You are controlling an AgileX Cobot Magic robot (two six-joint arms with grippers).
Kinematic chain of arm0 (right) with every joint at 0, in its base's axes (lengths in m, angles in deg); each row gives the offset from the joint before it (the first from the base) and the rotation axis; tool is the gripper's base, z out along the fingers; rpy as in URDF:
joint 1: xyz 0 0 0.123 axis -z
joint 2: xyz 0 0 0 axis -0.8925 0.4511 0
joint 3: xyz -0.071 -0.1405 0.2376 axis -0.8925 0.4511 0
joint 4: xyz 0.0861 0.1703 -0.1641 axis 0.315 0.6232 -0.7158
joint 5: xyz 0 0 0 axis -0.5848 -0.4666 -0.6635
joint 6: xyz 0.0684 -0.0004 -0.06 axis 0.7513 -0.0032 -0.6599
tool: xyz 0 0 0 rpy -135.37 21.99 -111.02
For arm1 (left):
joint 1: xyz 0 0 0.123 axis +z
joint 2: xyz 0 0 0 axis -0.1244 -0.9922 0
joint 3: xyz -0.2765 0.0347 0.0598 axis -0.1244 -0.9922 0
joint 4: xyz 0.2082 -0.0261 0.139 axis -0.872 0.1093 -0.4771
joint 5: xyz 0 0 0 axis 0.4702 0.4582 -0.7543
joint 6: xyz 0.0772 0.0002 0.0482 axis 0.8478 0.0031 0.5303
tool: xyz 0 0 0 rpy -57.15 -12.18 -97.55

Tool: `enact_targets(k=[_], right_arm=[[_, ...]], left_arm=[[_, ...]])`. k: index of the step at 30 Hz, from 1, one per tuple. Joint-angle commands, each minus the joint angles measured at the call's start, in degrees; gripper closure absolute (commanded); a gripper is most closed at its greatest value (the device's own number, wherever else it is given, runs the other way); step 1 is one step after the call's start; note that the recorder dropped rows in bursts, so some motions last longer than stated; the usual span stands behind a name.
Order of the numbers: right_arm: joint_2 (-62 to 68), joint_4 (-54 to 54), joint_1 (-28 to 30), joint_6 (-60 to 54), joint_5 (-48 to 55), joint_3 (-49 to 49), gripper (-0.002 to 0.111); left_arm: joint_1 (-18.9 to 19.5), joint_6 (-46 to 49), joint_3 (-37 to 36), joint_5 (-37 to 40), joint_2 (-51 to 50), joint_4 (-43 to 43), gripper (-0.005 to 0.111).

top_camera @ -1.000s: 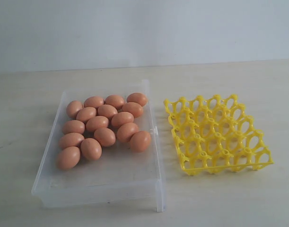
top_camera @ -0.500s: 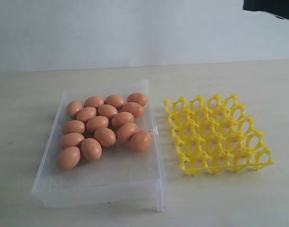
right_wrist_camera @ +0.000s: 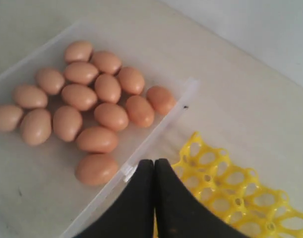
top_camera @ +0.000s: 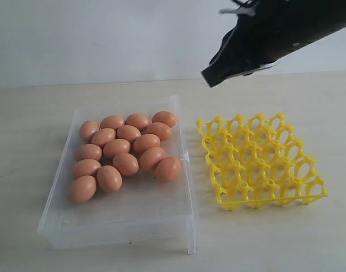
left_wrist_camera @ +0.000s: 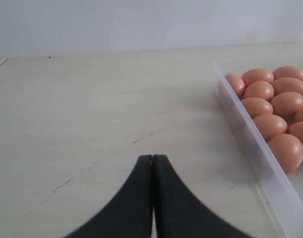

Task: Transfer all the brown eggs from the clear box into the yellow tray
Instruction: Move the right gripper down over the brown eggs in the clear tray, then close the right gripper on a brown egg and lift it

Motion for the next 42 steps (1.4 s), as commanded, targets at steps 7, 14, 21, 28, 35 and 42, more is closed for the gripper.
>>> enact_targets(k=[7, 14, 21, 28, 35, 42], right_arm=[[11.7, 0.6, -7.2, -22.5, 10.6, -5.3, 0.057], [16.8, 1.4, -9.5, -30.3, 4.7, -7.1, 0.054], [25.5, 1.4, -9.5, -32.5, 4.9, -17.1, 0.054], [32.8, -0.4, -10.1, -34.9, 15.0, -23.4, 0.06], [37.1, 0.1, -10.1, -40.6, 12.8, -23.4, 0.058], [41.2, -3.0, -10.1, -41.2, 8.0, -23.4, 0.054]], left_arm=[[0.2, 0.0, 0.3, -0.4, -0.2, -0.3, 0.107], [0.2, 0.0, 0.3, -0.4, -0.2, -0.3, 0.107], [0.2, 0.0, 0.3, -0.4, -0.2, -0.3, 0.107], [0.2, 0.0, 0.3, -0.4, -0.2, -0.3, 0.107], [0.2, 0.0, 0.3, -0.4, -0.2, -0.3, 0.107], [0.2, 0.0, 0.3, -0.4, -0.2, -0.3, 0.107]])
